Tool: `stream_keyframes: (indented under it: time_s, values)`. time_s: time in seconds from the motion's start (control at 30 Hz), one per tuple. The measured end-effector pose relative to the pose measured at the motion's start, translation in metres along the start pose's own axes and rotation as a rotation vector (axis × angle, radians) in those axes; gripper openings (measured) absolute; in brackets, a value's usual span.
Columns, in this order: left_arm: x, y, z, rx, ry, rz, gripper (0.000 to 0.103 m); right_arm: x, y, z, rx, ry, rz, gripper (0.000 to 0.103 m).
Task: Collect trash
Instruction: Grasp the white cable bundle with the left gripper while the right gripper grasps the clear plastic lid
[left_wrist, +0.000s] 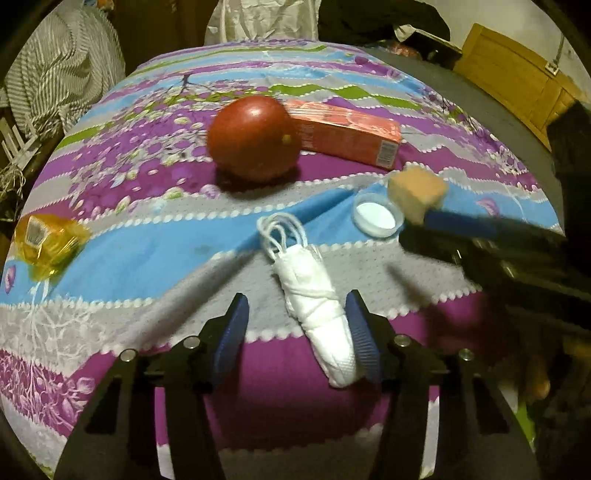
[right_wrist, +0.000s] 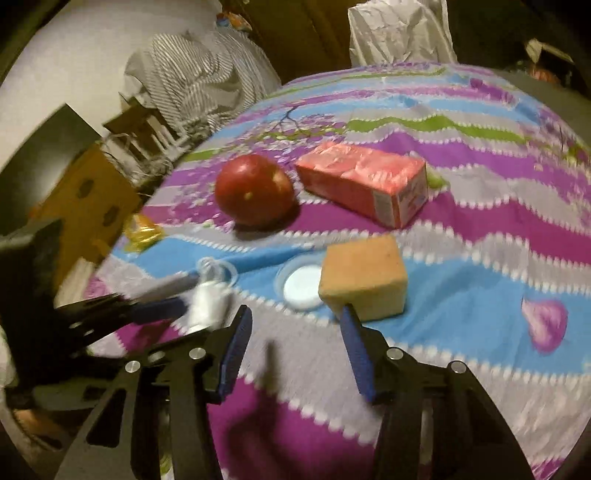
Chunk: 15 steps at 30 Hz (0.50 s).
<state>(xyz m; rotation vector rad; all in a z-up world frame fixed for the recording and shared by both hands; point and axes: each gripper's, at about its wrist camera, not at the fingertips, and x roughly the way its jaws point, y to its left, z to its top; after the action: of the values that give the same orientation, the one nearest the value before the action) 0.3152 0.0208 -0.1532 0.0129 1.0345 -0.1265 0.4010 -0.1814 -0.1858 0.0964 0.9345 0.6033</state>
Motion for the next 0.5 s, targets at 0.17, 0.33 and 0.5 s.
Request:
stream_keyframes:
  time_s: [0.17,0.33,0.5]
  values:
    - [-0.001,0.008,-0.004,-0.020,-0.001,-0.023,0.053,0.021,0.022,0.014,-0.112,0.042,-0.090,0.052]
    - [-0.001,0.007,-0.005,-0.020,-0.001,-0.019,0.053,0.039,0.029,0.010,-0.175,0.088,-0.132,0.047]
    - [0.001,0.007,-0.005,-0.020,-0.006,-0.015,0.053,0.034,0.022,0.009,-0.141,0.052,-0.149,0.021]
